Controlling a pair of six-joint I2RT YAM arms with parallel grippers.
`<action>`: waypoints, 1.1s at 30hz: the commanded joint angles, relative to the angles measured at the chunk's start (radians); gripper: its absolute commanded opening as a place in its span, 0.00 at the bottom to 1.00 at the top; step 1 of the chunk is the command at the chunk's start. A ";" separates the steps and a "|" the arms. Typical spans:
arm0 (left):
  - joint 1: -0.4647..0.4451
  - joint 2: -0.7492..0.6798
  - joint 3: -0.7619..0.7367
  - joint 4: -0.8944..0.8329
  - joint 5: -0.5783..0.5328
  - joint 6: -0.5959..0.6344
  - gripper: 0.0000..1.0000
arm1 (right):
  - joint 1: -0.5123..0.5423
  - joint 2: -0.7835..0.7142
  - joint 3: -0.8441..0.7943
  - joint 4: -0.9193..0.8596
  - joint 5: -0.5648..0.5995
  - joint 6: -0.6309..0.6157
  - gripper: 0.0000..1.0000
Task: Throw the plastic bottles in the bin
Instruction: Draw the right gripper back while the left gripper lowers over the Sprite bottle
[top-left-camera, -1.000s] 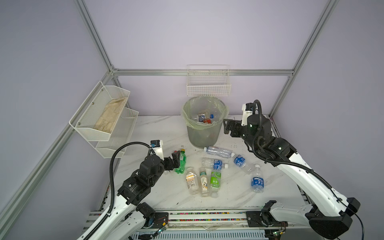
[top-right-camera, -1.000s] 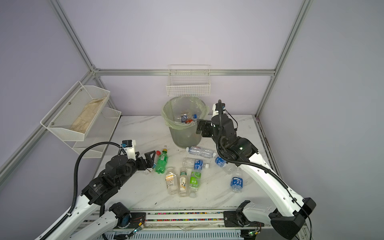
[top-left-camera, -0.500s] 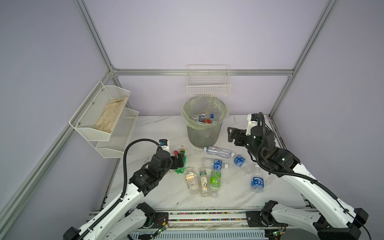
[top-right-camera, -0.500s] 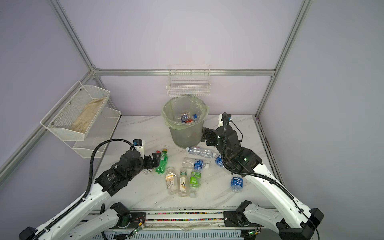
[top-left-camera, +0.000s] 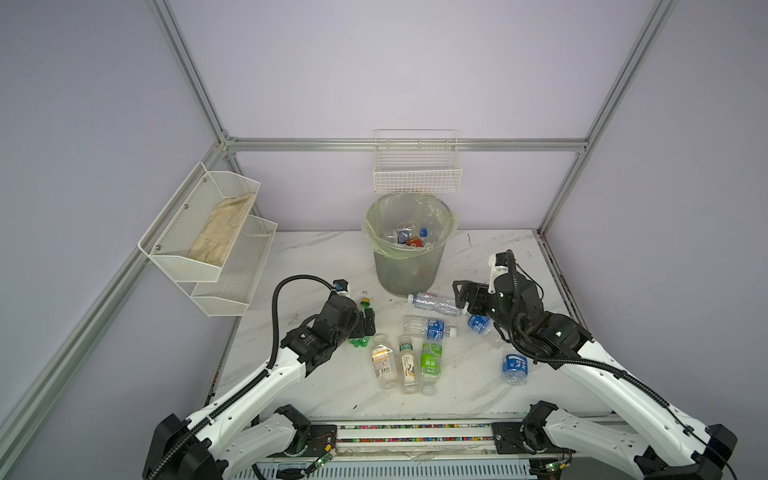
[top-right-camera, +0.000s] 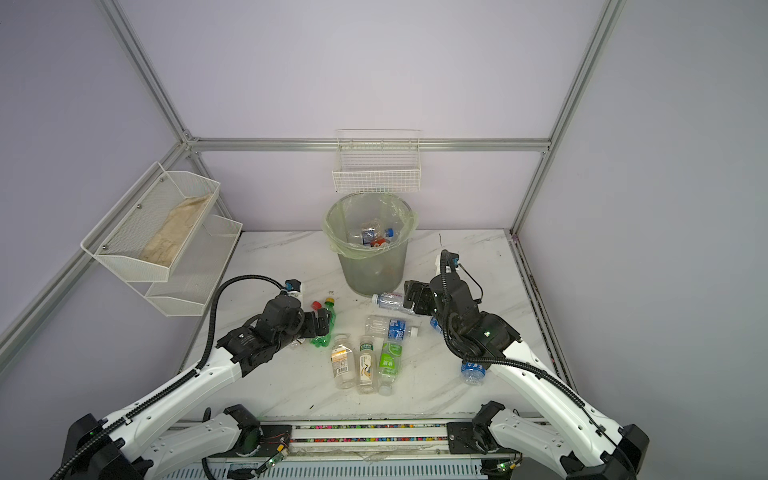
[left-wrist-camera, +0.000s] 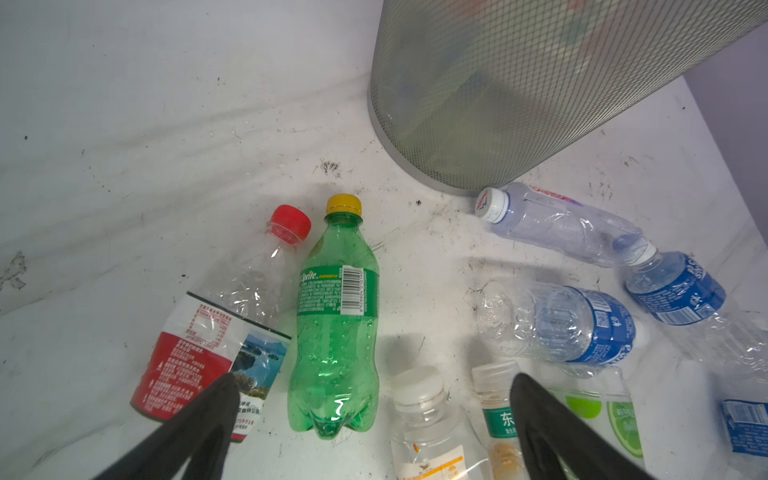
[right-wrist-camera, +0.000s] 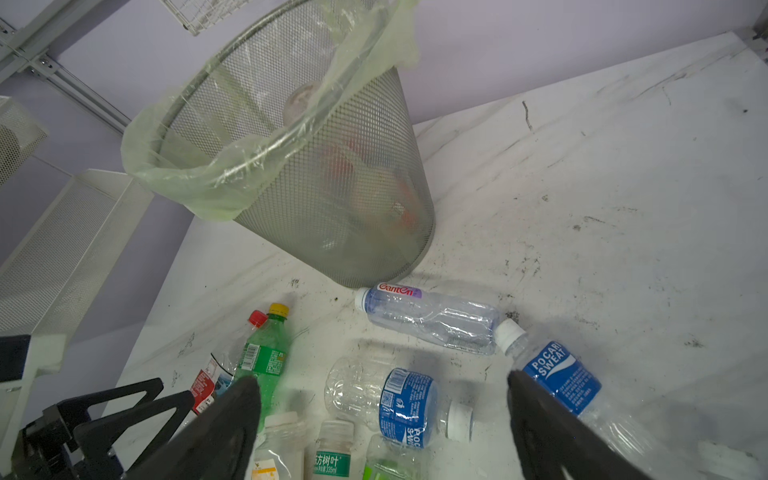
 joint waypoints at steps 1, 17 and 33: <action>-0.002 0.028 0.026 0.032 0.000 -0.017 1.00 | -0.001 -0.013 -0.048 0.021 -0.045 0.052 0.92; 0.009 0.199 0.077 0.038 -0.024 -0.032 1.00 | -0.001 -0.022 -0.100 0.049 -0.089 0.078 0.86; 0.030 0.295 0.115 0.065 0.005 -0.007 0.96 | -0.001 -0.043 -0.138 0.057 -0.103 0.100 0.83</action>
